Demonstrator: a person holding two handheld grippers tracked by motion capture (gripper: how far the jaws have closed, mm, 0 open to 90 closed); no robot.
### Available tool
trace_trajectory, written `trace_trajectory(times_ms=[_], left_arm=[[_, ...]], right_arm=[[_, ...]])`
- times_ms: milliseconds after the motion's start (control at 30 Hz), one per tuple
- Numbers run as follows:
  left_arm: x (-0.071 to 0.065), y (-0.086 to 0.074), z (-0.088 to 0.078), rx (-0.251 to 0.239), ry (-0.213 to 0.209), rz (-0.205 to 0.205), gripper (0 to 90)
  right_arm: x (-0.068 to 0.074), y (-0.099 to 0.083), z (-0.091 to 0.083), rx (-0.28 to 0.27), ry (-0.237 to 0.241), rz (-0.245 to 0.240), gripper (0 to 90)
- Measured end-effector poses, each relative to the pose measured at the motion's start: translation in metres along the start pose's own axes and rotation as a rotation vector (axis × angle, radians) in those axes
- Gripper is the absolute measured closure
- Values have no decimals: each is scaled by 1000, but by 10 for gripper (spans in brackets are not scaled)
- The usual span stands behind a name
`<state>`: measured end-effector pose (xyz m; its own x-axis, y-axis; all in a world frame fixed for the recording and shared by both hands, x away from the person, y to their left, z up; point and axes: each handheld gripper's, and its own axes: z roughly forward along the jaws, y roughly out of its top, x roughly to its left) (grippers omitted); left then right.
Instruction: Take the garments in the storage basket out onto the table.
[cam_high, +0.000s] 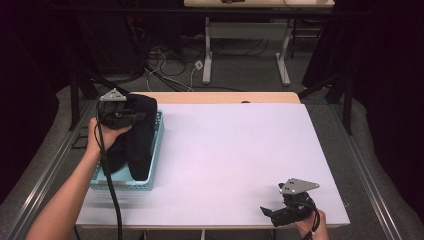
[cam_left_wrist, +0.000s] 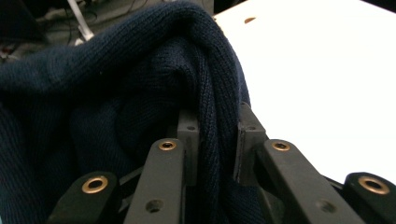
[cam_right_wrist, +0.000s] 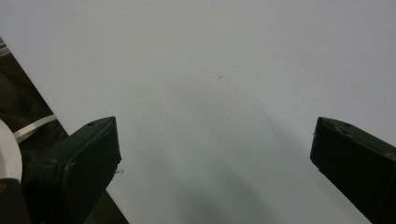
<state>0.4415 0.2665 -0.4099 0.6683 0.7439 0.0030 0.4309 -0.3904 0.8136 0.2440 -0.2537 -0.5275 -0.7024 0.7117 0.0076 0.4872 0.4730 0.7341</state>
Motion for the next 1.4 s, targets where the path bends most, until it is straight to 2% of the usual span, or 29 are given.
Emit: trace_trajectory(times_ms=[500,900,1167,1400], left_arm=[[-10,27,-22,-81,11,68,772],[-18,46,-32,-135,-1,91,774],[-23,55,-38,-155,-14,94,776],[-29,67,-46,-171,-21,113,776]], right_arm=[[0,0,0,-1,0,4,12],[0,0,0,-12,-2,8,12],[0,0,-1,-10,-2,7,12],[1,0,-2,-3,3,19,12]])
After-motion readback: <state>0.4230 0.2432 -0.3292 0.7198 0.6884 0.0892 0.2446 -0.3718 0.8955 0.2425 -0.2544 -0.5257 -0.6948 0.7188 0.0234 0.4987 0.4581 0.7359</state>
